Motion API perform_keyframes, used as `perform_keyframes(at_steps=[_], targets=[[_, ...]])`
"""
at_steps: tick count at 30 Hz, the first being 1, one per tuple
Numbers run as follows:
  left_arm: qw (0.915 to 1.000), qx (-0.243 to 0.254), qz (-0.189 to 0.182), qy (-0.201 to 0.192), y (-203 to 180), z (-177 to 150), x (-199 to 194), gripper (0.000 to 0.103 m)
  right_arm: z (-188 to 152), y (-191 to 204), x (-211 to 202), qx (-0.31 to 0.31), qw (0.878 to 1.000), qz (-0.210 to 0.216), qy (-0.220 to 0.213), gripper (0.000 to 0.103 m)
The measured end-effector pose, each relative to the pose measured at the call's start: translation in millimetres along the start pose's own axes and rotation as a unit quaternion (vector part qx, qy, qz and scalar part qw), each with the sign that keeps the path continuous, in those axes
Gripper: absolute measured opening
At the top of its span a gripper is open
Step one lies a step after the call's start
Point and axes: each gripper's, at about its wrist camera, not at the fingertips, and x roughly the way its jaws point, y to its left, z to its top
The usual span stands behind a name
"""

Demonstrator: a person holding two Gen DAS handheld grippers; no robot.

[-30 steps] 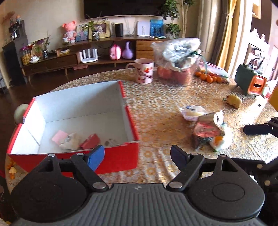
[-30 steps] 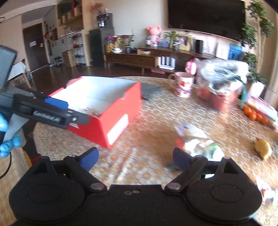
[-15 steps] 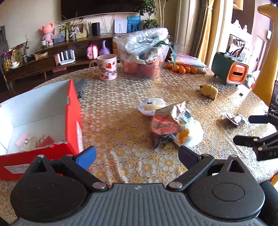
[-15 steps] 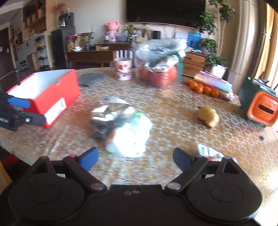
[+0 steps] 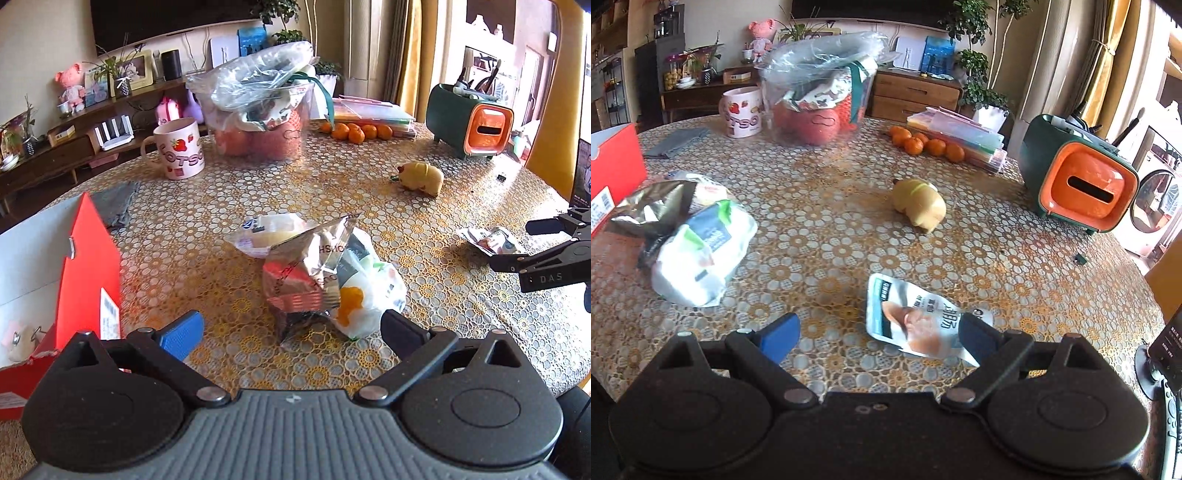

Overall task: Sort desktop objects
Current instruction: 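Move both open tools back toward the items on the table, then grasp the silver chip bag with left tool while right tool grasps the white snack packet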

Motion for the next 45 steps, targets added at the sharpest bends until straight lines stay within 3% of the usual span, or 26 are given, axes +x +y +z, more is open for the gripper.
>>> perform_keyframes(at_steps=[32,38,45], targets=[[0.9996,0.024,0.010,0.011,-19,19,52,0.103,-13,-46,58,0.048,0.998,-0.004,0.032,0.098],[0.9996,0.019,0.020,0.008,-14,23,62,0.102,-14,-53,63,0.071,0.997,0.013,0.033,0.099],[0.9997,0.009,0.018,0.010,-6,26,73,0.102,-9,-51,65,0.066,0.997,0.021,0.030,0.093]])
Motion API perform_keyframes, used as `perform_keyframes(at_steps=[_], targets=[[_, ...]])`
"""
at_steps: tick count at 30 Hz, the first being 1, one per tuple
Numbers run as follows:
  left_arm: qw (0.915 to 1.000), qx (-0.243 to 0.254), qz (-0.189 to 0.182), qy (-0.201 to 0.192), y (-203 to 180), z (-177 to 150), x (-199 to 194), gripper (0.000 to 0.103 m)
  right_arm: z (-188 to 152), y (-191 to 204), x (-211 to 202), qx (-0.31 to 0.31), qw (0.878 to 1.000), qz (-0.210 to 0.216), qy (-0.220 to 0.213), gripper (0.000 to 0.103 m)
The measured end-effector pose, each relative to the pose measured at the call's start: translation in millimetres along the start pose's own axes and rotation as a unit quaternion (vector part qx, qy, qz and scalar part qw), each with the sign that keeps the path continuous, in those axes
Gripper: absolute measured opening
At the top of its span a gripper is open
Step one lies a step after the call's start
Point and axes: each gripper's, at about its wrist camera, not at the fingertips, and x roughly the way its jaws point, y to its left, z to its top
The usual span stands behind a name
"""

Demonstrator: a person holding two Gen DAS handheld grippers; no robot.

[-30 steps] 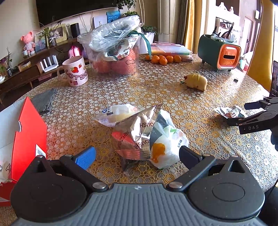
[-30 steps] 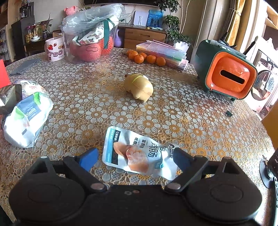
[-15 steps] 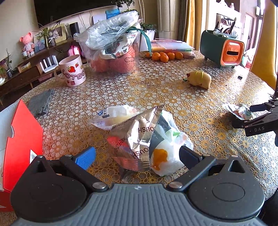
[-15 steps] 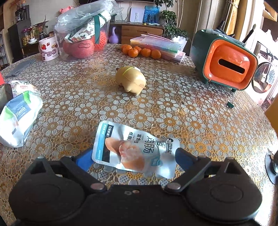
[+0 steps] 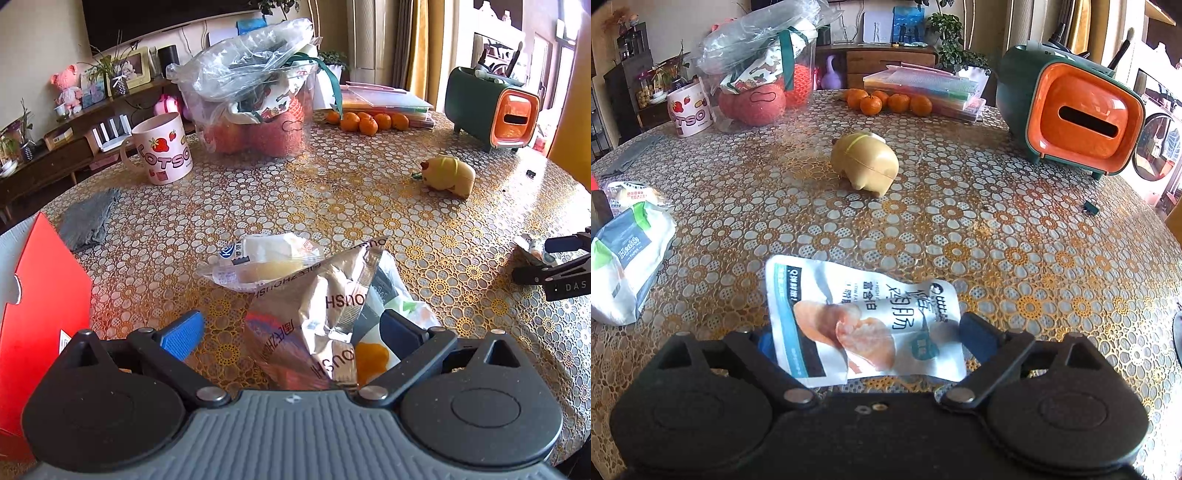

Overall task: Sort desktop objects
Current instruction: 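Grasp the silver chip bag with left tool while right tool grasps the white snack packet, then carry the chip bag and snack packet with both tools over the red box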

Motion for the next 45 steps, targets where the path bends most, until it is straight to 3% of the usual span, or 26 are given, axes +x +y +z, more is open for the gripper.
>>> perform_keyframes(at_steps=[2,4,9,15,16,17,20,32,35,45], targets=[[1.0000,-0.003,0.000,0.000,1,1,2,0.101,1,2,1,-0.002,1.000,0.001,0.000,0.092],[0.9999,-0.009,-0.004,0.004,3,1,5,0.094,1,4,1,-0.004,1.000,0.002,-0.001,0.091],[0.9995,-0.022,-0.017,0.014,6,0,8,0.061,3,14,0,-0.018,1.000,0.001,-0.009,0.082],[0.9995,-0.027,-0.016,0.008,9,-6,4,0.053,5,32,-4,-0.047,0.999,0.000,-0.022,0.065],[0.9995,-0.028,-0.015,0.007,10,-6,3,0.053,6,34,-5,-0.048,0.999,0.003,-0.023,0.063],[0.9995,-0.027,-0.013,0.007,10,-6,2,0.052,6,36,-6,-0.048,0.999,0.005,-0.023,0.055],[0.9996,-0.026,-0.011,0.007,12,-8,-1,0.051,7,46,-8,-0.057,0.998,0.008,-0.025,0.050],[0.9993,-0.036,-0.012,-0.005,25,-16,-24,0.050,6,75,-30,-0.081,0.996,0.025,-0.040,0.048],[0.9990,-0.041,-0.016,-0.009,29,-18,-32,0.050,6,84,-41,-0.101,0.993,0.021,-0.055,0.022],[0.9981,-0.046,-0.026,-0.031,39,-26,-67,0.050,8,105,-67,-0.113,0.991,0.033,-0.069,0.021]])
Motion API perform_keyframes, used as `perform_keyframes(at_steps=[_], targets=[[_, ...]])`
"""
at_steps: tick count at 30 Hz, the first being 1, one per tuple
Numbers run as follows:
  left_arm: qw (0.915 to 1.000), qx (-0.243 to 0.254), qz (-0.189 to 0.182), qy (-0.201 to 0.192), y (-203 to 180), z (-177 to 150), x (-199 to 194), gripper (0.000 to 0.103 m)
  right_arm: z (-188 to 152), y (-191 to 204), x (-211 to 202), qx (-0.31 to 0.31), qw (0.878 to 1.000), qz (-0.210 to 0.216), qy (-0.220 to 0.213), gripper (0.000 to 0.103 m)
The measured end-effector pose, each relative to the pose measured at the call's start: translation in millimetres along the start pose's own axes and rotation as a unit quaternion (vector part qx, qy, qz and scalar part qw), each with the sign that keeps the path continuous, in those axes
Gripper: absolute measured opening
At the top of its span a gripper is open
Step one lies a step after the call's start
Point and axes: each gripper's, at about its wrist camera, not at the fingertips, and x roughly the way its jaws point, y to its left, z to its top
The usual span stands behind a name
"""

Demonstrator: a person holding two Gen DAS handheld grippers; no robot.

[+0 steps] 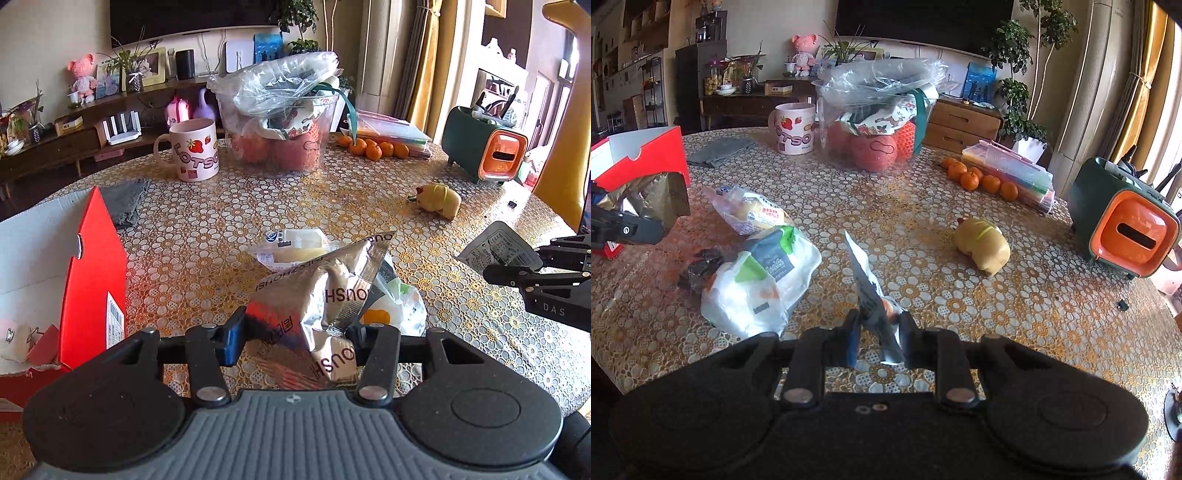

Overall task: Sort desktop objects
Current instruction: 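Carry the chip bag and snack packet with both tools over the red box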

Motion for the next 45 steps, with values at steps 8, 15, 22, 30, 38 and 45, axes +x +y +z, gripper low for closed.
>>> perform_keyframes(at_steps=[8,15,22,30,38,45], targets=[[0.9998,-0.008,-0.006,-0.015,9,-5,-33,0.050,17,32,-30,-0.027,0.999,0.028,-0.015,0.022],[0.9993,-0.017,-0.006,-0.032,28,-10,-70,0.050,39,84,-57,-0.064,0.994,0.079,-0.032,0.022],[0.9981,-0.026,0.015,-0.054,62,-14,-107,0.050,67,134,-77,-0.097,0.986,0.118,-0.068,0.022],[0.9958,-0.046,0.051,-0.060,110,-23,-132,0.050,96,180,-75,-0.116,0.978,0.153,-0.086,0.022],[0.9918,-0.060,0.092,-0.065,159,-21,-143,0.050,130,228,-66,-0.129,0.968,0.191,-0.102,0.022],[0.9870,-0.074,0.132,-0.056,209,-9,-131,0.050,155,264,-44,-0.138,0.963,0.210,-0.100,0.022]])
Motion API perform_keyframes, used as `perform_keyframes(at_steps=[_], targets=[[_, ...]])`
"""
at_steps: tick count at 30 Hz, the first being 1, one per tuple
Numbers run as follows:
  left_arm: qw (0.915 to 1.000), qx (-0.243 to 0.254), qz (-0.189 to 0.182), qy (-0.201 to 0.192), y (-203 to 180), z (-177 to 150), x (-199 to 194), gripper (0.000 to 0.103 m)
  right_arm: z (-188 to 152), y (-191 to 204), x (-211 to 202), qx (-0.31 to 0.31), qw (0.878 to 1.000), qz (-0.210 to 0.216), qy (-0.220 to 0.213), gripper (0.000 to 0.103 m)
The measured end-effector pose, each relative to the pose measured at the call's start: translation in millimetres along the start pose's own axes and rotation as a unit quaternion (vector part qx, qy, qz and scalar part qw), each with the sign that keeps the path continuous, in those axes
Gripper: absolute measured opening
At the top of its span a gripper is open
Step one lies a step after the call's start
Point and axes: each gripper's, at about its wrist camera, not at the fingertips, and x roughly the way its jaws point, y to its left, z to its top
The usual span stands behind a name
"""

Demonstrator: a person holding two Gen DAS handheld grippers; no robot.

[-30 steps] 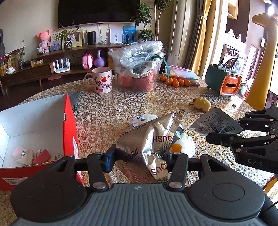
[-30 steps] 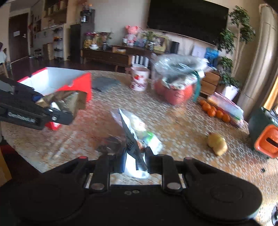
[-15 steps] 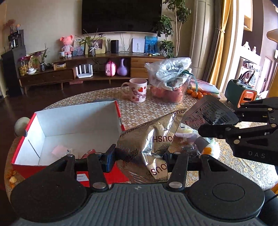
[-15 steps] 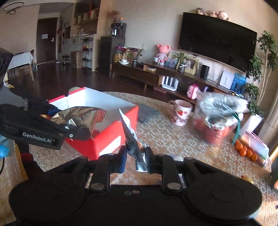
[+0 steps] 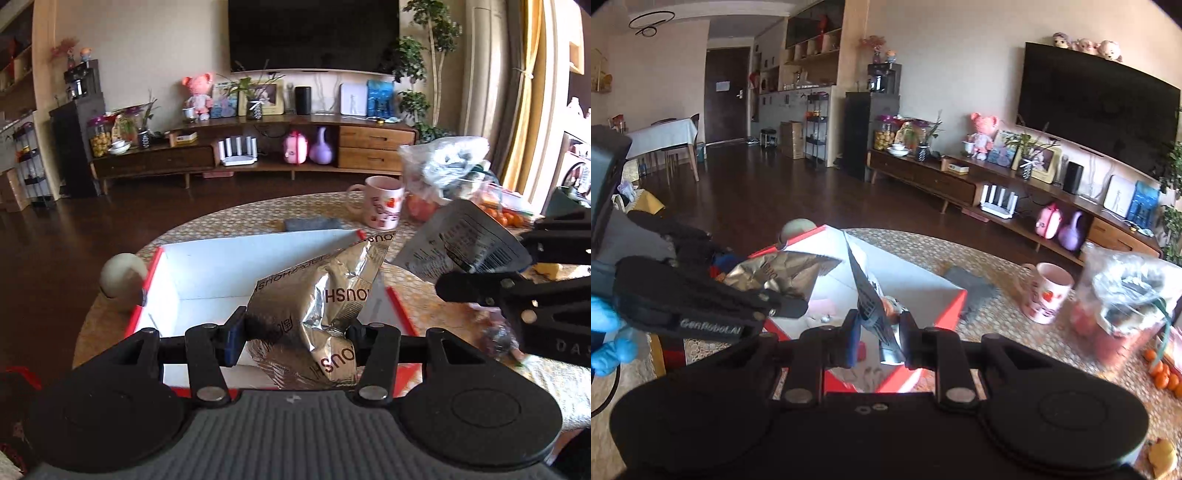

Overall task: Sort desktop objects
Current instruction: 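Carry the chip bag and snack packet with both tools over the red box, then open both tools to drop the chip bag and snack packet into the box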

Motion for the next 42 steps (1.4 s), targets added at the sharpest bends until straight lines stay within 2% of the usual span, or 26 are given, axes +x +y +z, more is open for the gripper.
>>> perform_keyframes(at_steps=[9,25,30,34,38,42], targets=[[0.9984,-0.015,0.037,0.041,46,16,61,0.050,8,17,53,-0.013,0.999,-0.005,0.030,0.022],[0.9900,0.022,0.063,0.124,51,14,144,0.050,-3,25,121,-0.012,0.996,-0.020,0.088,0.022],[0.9845,0.033,0.070,0.157,51,14,164,0.051,-6,27,143,-0.021,0.993,-0.022,0.112,0.022],[0.9783,0.036,0.061,0.195,51,15,177,0.051,-10,27,156,-0.025,0.992,-0.023,0.125,0.022],[0.9699,0.043,0.056,0.233,50,13,187,0.051,-13,28,162,-0.021,0.990,-0.021,0.135,0.022],[0.9649,0.048,0.058,0.252,48,12,191,0.052,-13,26,163,-0.014,0.990,-0.017,0.136,0.025]])
